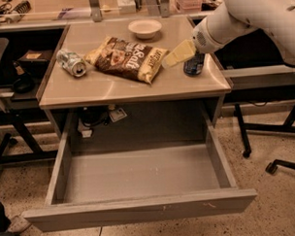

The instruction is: Place pepsi can into top drawer

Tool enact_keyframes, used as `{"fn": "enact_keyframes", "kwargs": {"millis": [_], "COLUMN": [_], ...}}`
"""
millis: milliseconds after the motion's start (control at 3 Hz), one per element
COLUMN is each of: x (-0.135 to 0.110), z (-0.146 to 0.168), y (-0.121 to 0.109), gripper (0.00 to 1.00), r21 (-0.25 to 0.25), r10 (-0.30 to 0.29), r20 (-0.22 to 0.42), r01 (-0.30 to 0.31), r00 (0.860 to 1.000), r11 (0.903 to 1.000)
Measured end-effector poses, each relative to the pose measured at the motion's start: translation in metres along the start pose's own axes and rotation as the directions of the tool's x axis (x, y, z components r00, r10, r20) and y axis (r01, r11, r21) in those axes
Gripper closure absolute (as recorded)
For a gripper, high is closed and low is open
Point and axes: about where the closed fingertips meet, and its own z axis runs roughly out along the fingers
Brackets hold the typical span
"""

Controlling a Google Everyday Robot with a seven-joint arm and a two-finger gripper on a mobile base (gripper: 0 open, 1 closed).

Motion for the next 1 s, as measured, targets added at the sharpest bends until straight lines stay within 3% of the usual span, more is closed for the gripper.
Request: {"fn": "enact_keyframes", "kwargs": {"millis": [667,1000], "x": [-0.01,-0.012], "z": [0.006,0.005], "y": [-0.01,-0.031], "gripper": [0.0,0.0], "r21": [0.026,0.077], "r10": [-0.038,-0.066], "r20": [0.07,0.08], "r01": [0.036,0.06], "r00": [0.997,0.995], "r11": [0.999,0.9952]}}
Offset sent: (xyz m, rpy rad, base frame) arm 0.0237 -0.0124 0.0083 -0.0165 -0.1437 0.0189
